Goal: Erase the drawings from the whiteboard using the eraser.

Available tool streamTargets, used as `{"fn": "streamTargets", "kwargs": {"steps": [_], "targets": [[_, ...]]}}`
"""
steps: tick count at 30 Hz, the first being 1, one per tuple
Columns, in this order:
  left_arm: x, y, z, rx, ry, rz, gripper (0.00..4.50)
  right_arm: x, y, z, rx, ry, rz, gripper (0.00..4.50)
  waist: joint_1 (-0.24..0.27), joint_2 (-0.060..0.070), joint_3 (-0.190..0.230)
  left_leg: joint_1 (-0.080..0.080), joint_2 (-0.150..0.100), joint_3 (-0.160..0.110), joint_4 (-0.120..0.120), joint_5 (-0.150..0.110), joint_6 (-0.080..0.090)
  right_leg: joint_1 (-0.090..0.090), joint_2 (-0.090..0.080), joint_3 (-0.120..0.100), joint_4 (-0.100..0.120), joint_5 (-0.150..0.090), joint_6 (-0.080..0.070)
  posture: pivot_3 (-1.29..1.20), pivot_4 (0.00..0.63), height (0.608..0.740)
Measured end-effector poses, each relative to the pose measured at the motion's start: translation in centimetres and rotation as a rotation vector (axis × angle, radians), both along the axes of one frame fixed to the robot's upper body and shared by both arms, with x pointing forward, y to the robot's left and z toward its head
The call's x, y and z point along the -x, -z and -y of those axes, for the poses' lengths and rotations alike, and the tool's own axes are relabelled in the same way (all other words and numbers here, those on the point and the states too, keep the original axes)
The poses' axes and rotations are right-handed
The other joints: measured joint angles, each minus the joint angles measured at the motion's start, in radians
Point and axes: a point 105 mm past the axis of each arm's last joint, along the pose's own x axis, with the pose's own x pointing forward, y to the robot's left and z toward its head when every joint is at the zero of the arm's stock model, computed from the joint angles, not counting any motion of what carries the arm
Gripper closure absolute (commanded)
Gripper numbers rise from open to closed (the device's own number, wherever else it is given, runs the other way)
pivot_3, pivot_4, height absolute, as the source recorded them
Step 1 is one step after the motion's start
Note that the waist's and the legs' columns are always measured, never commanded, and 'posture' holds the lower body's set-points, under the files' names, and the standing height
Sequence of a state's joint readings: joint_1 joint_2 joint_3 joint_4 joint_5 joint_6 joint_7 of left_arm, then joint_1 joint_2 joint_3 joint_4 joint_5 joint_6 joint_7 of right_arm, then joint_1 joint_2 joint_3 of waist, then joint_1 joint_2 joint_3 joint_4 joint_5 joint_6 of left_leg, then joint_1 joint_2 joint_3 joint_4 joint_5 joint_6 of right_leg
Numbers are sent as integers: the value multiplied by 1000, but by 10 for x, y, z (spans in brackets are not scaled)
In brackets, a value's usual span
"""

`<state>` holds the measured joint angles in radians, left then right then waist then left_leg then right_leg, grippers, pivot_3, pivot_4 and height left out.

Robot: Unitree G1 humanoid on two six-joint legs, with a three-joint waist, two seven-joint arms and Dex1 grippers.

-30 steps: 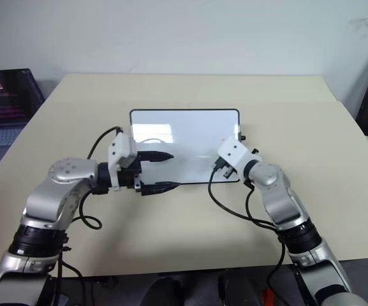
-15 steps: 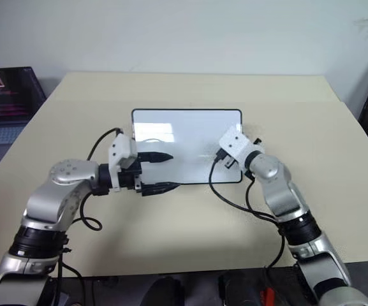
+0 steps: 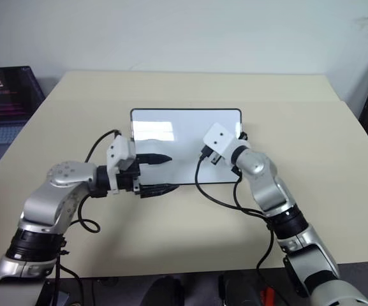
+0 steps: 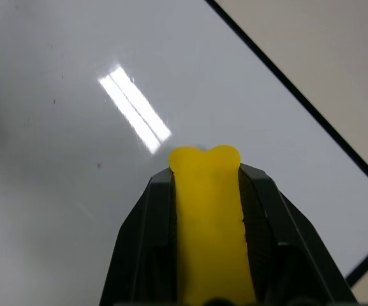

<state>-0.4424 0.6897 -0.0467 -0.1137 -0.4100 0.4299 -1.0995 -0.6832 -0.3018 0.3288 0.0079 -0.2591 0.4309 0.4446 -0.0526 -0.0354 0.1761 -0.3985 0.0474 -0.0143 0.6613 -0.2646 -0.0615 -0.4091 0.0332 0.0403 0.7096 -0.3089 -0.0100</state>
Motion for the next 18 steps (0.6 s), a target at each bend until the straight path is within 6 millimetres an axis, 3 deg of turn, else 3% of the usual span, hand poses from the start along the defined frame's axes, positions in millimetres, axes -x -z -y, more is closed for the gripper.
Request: {"fn": "streamTargets", "kwargs": {"steps": [7,11,14,18], "targets": [[-1,-4,-5,-3,-19,12,0,18,25,13,88,-44,-109,3513,15,0,0,1,0,0,1,0,1,2,-3,0,-1,0,0,0,150,740],[0,-5,-1,5,7,12,0,25,32,30,68,-2,-161,3513,20,0,0,3,-1,0,1,0,1,2,-2,0,2,-1,2,0,150,740],[1,-9,9,15,57,25,0,32,28,43,-25,42,-191,3513,21,0,0,2,-1,-1,1,0,0,2,-1,-1,2,-2,3,0,150,740],[6,-8,21,9,122,40,0,52,8,59,-165,91,-165,3513,22,0,0,0,-1,-1,0,0,0,2,-1,-1,-1,-1,1,0,150,740]]}}
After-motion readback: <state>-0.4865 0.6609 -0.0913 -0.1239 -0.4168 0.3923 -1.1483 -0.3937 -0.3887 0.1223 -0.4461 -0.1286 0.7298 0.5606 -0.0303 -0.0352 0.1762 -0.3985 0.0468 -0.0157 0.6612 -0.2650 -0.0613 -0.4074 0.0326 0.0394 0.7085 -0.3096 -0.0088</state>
